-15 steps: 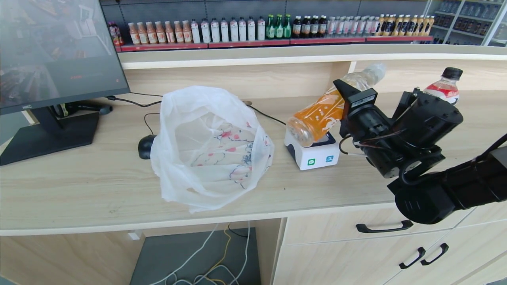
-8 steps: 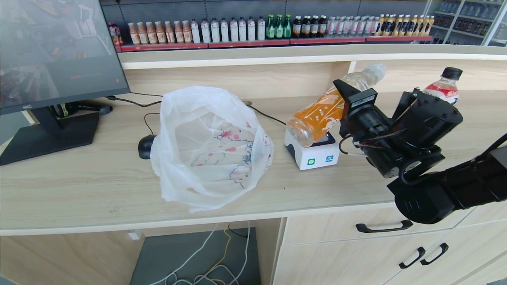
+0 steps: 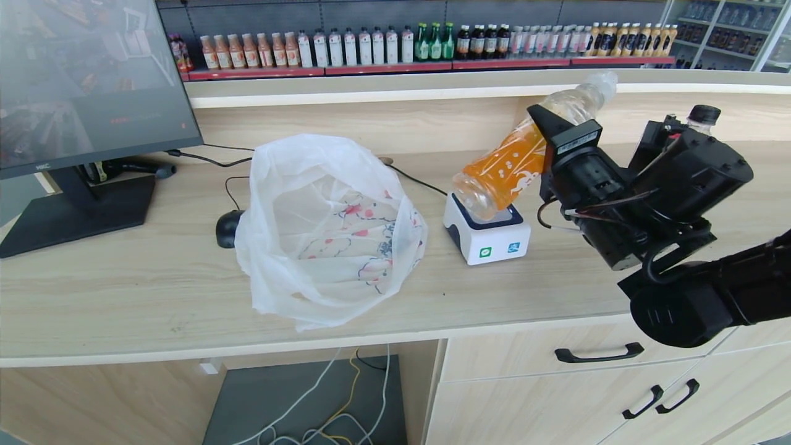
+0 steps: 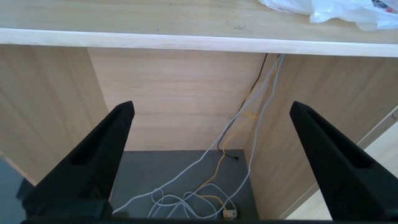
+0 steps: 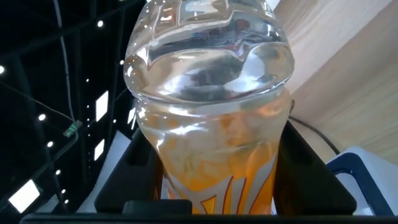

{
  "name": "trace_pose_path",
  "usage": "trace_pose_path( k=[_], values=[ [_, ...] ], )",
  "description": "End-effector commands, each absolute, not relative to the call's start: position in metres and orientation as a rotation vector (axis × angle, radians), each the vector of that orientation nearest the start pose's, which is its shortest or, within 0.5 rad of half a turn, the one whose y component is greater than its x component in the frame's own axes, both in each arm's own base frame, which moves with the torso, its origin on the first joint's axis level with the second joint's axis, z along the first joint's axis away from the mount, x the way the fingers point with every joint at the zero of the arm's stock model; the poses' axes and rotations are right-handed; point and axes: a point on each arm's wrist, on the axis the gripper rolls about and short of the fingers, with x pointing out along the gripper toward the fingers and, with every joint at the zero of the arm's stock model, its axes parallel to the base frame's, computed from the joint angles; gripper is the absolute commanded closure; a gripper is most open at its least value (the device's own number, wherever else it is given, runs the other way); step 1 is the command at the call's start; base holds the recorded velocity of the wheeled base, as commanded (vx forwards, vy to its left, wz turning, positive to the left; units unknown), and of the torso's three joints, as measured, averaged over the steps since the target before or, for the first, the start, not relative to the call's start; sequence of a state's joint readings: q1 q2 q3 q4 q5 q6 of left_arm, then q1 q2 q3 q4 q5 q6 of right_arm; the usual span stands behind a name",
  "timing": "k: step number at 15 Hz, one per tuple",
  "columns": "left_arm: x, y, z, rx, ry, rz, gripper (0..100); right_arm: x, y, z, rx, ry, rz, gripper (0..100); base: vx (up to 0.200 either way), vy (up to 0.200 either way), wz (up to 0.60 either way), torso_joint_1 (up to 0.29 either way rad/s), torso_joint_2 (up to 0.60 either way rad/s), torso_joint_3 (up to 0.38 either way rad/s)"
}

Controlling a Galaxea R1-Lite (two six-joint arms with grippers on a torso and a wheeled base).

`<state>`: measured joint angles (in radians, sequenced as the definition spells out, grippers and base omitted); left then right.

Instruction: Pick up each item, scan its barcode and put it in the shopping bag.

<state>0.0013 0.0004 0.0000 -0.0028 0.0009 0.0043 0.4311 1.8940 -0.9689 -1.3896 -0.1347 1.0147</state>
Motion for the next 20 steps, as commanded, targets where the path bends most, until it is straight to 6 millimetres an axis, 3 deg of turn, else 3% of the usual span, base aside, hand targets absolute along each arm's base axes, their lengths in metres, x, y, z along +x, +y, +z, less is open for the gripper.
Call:
trace_pose_path(
  k=[1,6,14,17,20],
  values=[
    [-0.023,0.0,0.076,0.005,-0.003,0.003,0,0.311,0.145,0.25,1.084,-0.306,0.519,100,0.0,0.0,0.0,0.0,0.0,0.0],
    [-0.023,0.0,0.076,0.005,-0.003,0.002,0,0.293,0.153,0.264,0.812,-0.398,0.483,100,0.0,0.0,0.0,0.0,0.0,0.0],
    [-0.023,0.0,0.076,0.005,-0.003,0.003,0,0.248,0.183,0.288,0.437,-0.509,0.314,100,0.0,0.0,0.0,0.0,0.0,0.0],
    [-0.023,0.0,0.076,0.005,-0.003,0.003,0,0.248,0.182,0.289,0.315,-0.596,0.257,100,0.0,0.0,0.0,0.0,0.0,0.0],
    [-0.023,0.0,0.076,0.005,-0.003,0.003,0,0.256,0.183,0.275,0.247,-0.603,0.234,100,0.0,0.0,0.0,0.0,0.0,0.0]
  ],
)
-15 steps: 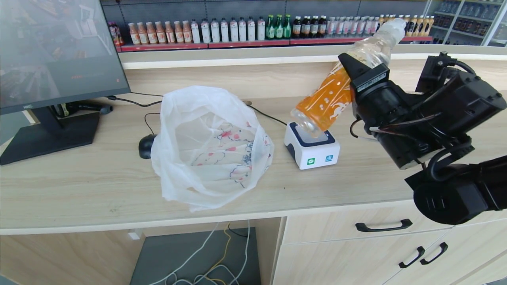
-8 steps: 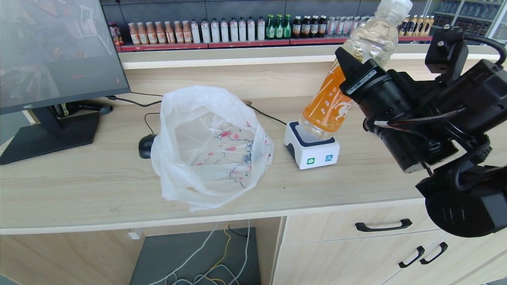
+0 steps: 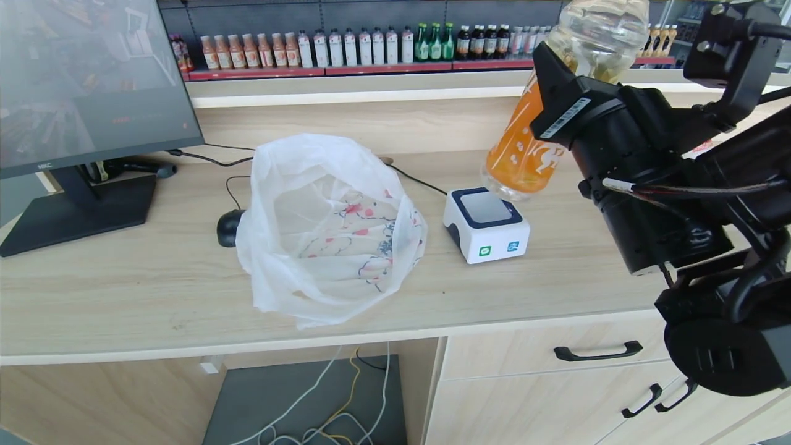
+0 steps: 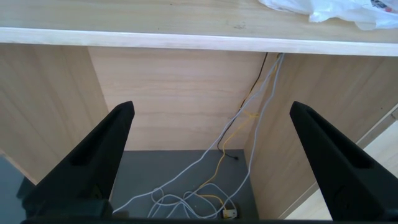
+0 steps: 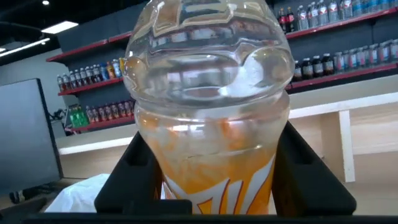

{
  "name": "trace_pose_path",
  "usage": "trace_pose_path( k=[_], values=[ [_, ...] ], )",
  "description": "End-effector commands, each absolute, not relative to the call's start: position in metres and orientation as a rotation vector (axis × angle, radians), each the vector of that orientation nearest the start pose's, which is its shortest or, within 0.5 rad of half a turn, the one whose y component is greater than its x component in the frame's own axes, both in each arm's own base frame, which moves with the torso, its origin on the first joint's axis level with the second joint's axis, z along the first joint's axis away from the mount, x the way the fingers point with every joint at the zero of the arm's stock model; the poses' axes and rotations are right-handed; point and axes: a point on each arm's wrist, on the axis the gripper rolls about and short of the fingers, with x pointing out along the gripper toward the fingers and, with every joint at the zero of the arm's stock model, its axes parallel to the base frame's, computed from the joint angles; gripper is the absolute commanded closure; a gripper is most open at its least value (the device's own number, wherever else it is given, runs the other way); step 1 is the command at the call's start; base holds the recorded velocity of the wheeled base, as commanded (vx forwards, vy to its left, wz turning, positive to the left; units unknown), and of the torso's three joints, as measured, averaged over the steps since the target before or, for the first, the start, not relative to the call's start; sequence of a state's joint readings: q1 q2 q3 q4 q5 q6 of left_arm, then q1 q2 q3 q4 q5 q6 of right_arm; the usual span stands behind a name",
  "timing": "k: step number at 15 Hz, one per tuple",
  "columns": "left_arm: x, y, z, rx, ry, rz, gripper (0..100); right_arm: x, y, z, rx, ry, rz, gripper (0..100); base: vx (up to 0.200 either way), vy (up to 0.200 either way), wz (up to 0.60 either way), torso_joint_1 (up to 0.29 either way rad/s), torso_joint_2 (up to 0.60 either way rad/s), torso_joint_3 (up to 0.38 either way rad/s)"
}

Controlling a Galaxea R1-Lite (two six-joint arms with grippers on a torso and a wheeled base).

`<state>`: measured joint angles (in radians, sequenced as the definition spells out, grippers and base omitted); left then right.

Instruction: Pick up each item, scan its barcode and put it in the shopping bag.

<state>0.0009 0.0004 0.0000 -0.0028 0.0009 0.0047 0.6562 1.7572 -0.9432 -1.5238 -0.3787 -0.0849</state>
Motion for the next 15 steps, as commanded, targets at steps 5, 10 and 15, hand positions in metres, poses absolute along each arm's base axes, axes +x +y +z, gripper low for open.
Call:
trace_pose_path(
  k=[5,10,15],
  values=[
    [-0.023,0.0,0.076,0.005,-0.003,0.003,0,0.272,0.176,0.263,0.22,-0.604,0.189,100,0.0,0.0,0.0,0.0,0.0,0.0],
    [-0.023,0.0,0.076,0.005,-0.003,0.003,0,0.276,0.178,0.255,0.218,-0.581,0.187,100,0.0,0.0,0.0,0.0,0.0,0.0],
    [-0.023,0.0,0.076,0.002,-0.003,0.003,0,0.266,0.172,0.259,0.223,-0.582,0.19,100,0.0,0.16,0.0,0.0,0.0,-0.001]
  ],
)
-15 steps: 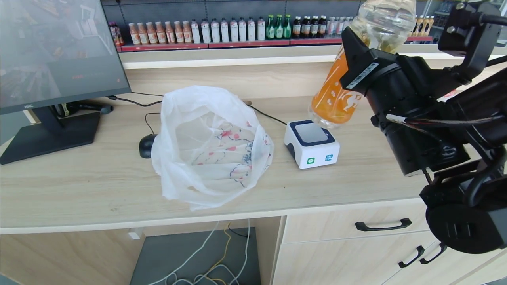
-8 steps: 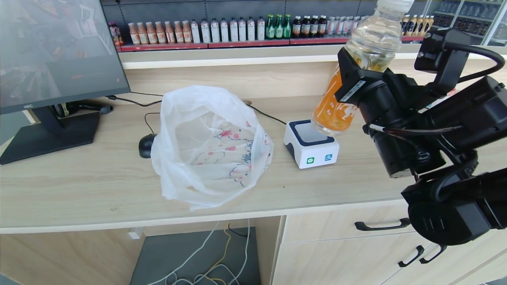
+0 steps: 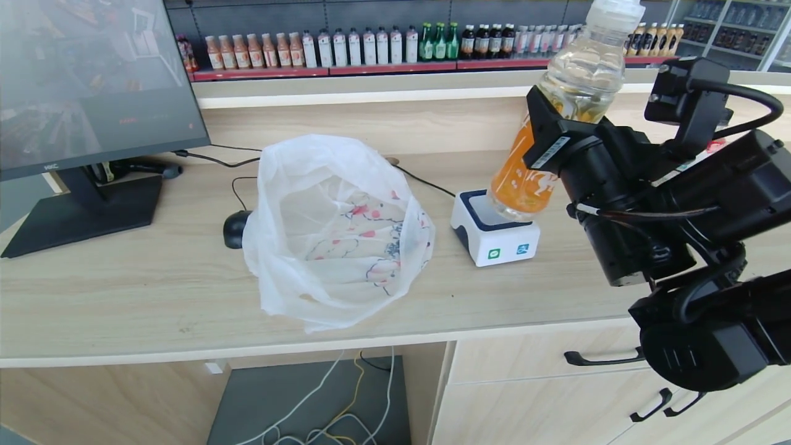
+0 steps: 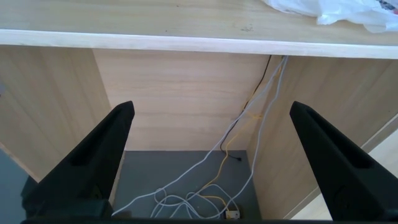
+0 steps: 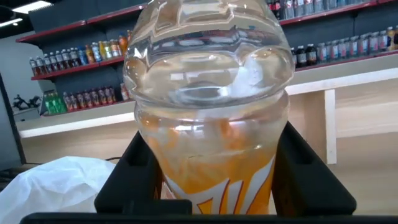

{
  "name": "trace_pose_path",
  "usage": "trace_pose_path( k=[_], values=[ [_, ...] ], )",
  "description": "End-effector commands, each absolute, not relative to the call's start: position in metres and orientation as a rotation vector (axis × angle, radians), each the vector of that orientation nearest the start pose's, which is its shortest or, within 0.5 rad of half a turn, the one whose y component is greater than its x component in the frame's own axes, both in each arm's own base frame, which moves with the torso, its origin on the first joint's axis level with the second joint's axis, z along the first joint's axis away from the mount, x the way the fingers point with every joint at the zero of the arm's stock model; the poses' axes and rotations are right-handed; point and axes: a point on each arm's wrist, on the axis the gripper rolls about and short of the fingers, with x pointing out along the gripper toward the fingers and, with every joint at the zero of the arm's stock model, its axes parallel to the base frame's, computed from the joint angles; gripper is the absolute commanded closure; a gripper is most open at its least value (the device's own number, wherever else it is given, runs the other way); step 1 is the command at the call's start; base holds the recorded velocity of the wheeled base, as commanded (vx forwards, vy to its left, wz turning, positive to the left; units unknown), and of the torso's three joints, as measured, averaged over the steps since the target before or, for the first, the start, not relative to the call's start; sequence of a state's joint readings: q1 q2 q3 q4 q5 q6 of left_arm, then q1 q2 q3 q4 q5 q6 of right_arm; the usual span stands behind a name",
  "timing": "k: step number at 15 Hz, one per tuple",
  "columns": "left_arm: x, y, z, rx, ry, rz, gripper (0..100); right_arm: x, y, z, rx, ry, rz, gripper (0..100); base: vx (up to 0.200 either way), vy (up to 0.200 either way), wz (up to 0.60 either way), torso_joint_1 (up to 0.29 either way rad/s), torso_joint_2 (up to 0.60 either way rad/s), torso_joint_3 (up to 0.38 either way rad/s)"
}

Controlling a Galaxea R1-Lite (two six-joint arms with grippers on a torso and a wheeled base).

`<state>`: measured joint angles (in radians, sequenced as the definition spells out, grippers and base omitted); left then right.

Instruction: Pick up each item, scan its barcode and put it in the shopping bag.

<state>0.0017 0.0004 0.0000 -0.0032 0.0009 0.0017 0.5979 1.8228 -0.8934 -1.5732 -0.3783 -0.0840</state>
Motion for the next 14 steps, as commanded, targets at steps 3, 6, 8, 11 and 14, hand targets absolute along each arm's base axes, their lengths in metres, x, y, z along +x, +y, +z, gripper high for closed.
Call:
trace_pose_path(
  k=[3,6,8,11,14],
  values=[
    [-0.0228,0.0,0.0758,0.0,-0.003,0.003,0,0.2641,0.1706,0.2615,0.23,-0.588,0.19,100,0.0,0.2,0.0,0.007,0.0,-0.002],
    [-0.0228,0.0,0.0758,0.0,-0.003,0.003,0,0.2626,0.1707,0.2629,0.233,-0.592,0.193,100,0.0,0.2,0.0,0.001,0.0,0.002],
    [-0.0228,0.0,0.0758,0.002,-0.003,0.003,0,0.2617,0.1706,0.2635,0.234,-0.593,0.194,100,0.0,0.2,0.0,0.002,0.0,0.002],
    [-0.0228,0.0,0.0758,0.0,-0.003,0.003,0,0.2614,0.171,0.2635,0.235,-0.593,0.196,100,0.0,0.2,0.0,-0.001,0.0,-0.001],
    [-0.0228,0.0,0.0758,0.005,-0.003,0.003,0,0.2591,0.1705,0.2574,0.224,-0.569,0.199,100,0.0,0.133,0.0,-0.002,0.0,0.0]
  ],
)
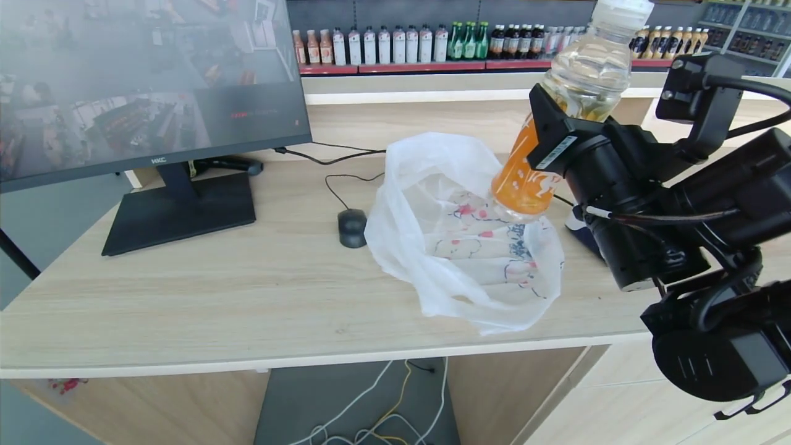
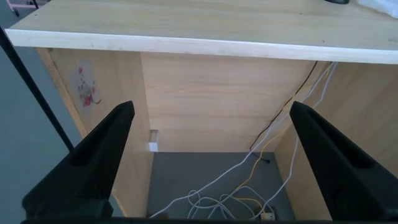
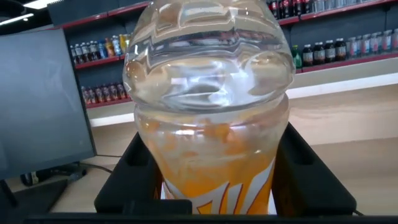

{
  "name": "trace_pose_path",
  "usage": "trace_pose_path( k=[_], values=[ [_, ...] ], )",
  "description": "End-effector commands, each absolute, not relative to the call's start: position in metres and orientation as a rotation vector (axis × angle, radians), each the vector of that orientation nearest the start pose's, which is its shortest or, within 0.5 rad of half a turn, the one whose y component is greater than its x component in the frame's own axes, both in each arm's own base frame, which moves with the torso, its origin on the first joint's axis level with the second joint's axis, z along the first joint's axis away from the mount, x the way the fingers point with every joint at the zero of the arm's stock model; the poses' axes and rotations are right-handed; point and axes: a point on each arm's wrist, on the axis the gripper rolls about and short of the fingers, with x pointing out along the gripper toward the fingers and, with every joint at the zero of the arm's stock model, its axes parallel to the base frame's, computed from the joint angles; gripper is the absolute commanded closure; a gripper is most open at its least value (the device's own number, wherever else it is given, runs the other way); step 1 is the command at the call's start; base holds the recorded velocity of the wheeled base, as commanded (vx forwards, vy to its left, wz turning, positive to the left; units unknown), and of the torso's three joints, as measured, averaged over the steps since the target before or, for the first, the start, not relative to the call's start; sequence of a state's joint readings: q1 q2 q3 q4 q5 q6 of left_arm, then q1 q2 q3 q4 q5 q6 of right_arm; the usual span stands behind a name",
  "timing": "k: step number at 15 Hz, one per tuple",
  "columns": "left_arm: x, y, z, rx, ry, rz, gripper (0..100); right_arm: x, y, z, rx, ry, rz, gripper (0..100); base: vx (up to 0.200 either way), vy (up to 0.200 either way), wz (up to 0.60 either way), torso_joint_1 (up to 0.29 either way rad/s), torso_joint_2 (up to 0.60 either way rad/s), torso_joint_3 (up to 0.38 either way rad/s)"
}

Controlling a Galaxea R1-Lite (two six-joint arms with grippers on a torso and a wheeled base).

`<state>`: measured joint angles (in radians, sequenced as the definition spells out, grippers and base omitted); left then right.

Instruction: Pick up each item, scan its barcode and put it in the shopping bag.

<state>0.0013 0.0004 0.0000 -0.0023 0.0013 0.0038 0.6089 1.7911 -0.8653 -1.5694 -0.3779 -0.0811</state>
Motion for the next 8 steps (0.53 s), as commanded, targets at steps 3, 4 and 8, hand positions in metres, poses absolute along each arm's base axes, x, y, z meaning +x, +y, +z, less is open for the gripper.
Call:
trace_pose_path(
  k=[3,4,8],
  values=[
    [-0.0228,0.0,0.0758,0.005,-0.003,0.002,0,0.258,0.1733,0.2553,0.221,-0.562,0.209,100,0.0,0.0,0.0,0.0,0.0,0.0],
    [-0.0228,0.0,0.0758,0.005,-0.003,0.003,0,0.2589,0.174,0.2535,0.22,-0.557,0.212,100,0.0,0.0,0.0,0.0,0.0,0.0],
    [-0.0228,0.0,0.0758,0.005,-0.003,0.003,0,0.2586,0.1739,0.2462,0.196,-0.533,0.217,100,0.0,0.0,0.0,0.0,0.0,0.0]
  ],
)
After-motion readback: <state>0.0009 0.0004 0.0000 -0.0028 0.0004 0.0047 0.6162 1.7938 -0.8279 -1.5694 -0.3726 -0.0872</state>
